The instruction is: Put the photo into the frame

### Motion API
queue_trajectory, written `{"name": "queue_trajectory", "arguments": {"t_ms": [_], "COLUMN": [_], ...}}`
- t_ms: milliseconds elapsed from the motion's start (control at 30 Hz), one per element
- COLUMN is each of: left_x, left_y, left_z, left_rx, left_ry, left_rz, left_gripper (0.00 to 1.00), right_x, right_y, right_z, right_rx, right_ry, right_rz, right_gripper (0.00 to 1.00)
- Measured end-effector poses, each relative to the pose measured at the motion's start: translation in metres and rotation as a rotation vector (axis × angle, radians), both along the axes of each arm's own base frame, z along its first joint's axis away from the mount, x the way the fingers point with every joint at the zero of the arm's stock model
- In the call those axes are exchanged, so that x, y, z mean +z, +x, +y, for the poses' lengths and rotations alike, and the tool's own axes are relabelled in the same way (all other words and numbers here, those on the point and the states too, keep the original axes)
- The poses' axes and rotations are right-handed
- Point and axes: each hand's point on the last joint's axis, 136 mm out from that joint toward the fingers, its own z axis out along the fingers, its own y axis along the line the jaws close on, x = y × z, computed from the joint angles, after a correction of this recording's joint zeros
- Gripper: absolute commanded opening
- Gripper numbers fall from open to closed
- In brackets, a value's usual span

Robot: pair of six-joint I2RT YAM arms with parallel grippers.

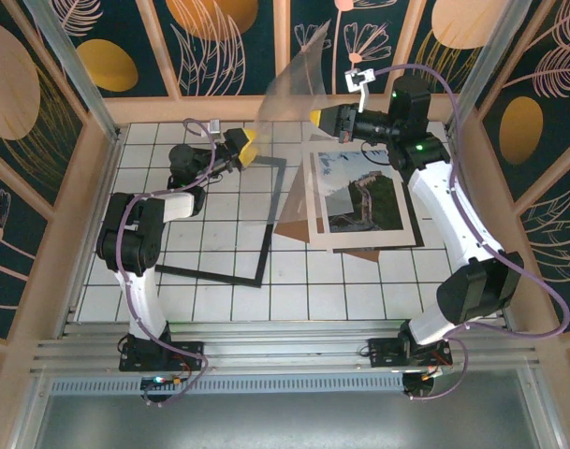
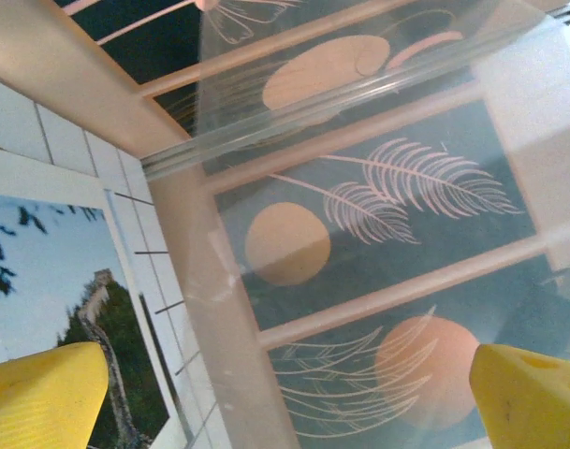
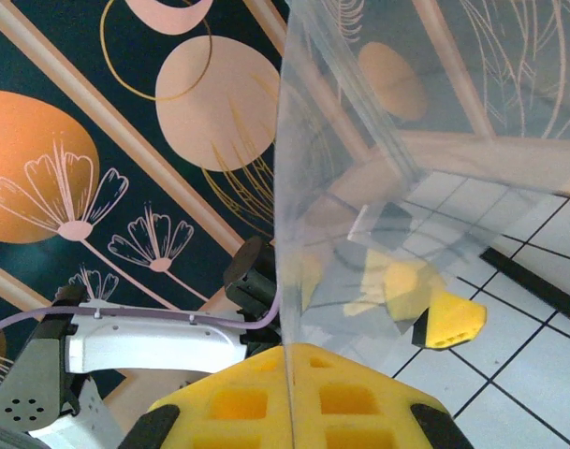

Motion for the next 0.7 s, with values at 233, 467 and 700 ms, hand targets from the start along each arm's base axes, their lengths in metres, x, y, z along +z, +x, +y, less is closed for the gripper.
{"name": "queue_trajectory", "arguments": {"t_ms": [233,467,700], "left_x": [0.014,0.016,0.029], "left_y": [-0.006,-0.007,-0.012], "left_z": [0.0,0.0,0.001], "left_rx": [-0.02,-0.021,-0.007], "left_ry": [-0.037,-0.04,-0.009], "left_rz": [-0.035,-0.045,-0.089], "left_gripper": [0.99,0.97,0.9], "right_x": [-0.018,-0.055,-0.07], "right_y": [0.009,0.032,0.041], "right_z": [-0.013,-0.049,-0.065], "right_rx": [-0.028,-0.124,-0.168], "right_ry": [-0.009,-0.019,-0.007], "right_rz": [0.042,0.143,0.189], "right_gripper": [0.0,0.0,0.0]}}
